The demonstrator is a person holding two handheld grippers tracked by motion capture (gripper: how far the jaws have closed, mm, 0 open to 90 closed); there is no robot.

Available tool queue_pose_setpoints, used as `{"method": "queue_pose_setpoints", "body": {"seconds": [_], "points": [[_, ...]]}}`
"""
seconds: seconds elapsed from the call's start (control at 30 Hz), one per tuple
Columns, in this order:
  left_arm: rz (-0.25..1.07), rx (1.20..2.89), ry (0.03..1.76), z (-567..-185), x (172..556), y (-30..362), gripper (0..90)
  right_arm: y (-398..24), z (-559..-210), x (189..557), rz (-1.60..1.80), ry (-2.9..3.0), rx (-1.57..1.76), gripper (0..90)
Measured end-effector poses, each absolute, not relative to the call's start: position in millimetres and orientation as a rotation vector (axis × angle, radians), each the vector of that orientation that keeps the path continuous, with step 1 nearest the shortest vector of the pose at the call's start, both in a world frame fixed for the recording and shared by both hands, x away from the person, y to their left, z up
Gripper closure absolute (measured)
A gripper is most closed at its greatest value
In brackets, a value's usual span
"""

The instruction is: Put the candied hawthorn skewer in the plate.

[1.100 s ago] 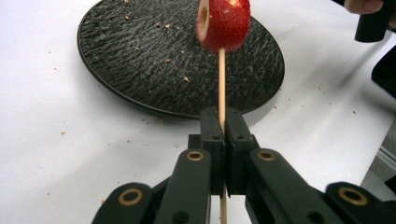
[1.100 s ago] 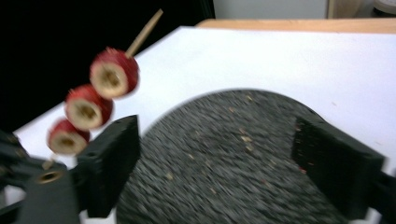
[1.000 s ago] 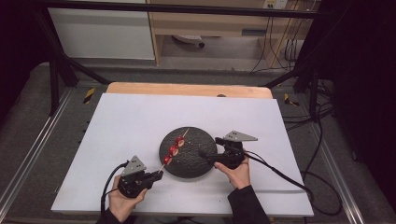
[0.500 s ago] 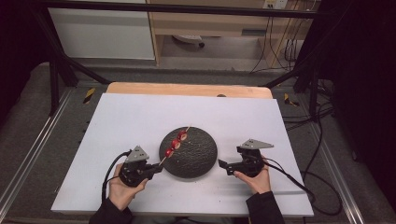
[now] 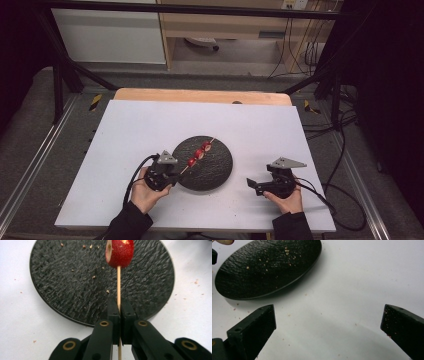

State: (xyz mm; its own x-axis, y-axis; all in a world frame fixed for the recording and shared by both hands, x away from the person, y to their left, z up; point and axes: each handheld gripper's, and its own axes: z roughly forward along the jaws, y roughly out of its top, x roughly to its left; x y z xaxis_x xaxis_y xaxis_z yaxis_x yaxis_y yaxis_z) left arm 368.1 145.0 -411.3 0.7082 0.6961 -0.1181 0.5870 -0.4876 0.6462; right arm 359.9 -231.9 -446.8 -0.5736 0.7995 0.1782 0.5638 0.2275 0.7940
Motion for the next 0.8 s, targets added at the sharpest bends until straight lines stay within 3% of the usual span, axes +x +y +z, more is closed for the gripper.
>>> {"method": "queue_pose_setpoints", "body": {"seconds": [0.6,0.8], "points": [[0.203,2.336,1.063,-415,380,128,86.6,-242,-451,356,1.267,2.249,1.289,0.6],[0.216,2.32,1.038,-414,380,130,80.4,-245,-451,355,1.292,2.238,1.302,0.8]]}}
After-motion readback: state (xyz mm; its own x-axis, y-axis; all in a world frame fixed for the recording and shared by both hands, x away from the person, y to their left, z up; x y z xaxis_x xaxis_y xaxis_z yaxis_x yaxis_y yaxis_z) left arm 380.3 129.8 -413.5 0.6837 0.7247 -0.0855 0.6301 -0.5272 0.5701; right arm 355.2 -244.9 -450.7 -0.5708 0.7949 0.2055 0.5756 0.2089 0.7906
